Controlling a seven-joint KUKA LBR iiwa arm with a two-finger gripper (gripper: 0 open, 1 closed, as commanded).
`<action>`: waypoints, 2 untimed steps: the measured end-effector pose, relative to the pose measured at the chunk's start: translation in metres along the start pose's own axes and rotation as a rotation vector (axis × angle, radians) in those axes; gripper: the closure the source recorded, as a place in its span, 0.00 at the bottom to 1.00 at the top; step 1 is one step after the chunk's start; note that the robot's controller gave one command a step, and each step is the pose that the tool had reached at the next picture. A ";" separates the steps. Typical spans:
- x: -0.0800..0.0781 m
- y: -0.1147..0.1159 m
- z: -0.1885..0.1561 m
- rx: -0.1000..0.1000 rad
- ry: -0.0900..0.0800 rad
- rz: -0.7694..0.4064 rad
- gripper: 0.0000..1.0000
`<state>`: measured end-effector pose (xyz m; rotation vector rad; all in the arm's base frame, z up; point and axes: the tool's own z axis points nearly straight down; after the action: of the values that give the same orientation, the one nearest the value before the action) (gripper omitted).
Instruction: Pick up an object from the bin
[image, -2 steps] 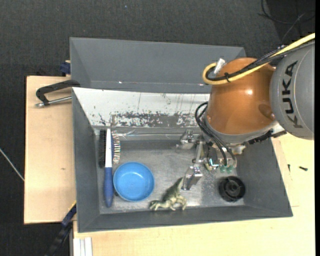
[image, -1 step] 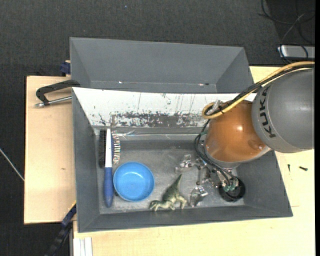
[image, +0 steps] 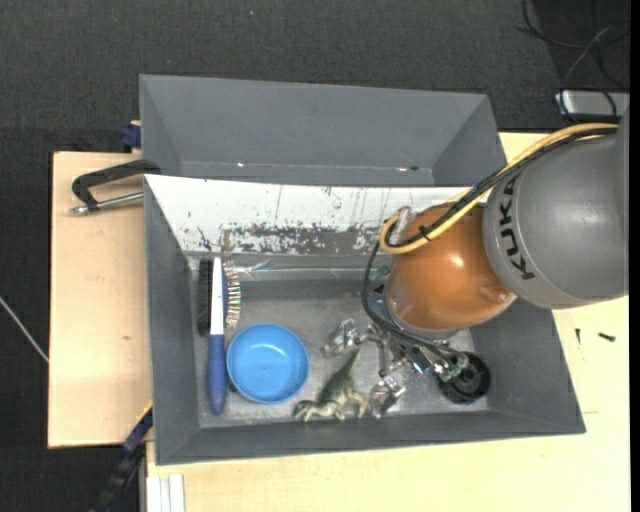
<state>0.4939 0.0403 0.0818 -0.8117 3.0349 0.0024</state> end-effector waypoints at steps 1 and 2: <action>0.001 -0.001 0.000 0.001 -0.001 0.002 1.00; 0.000 -0.022 0.010 -0.003 -0.004 0.104 1.00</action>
Offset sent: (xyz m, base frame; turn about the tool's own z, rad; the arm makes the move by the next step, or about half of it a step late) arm 0.0000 0.0000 0.0000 0.0000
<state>0.5048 0.0216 0.0719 -0.6518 3.0703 0.0081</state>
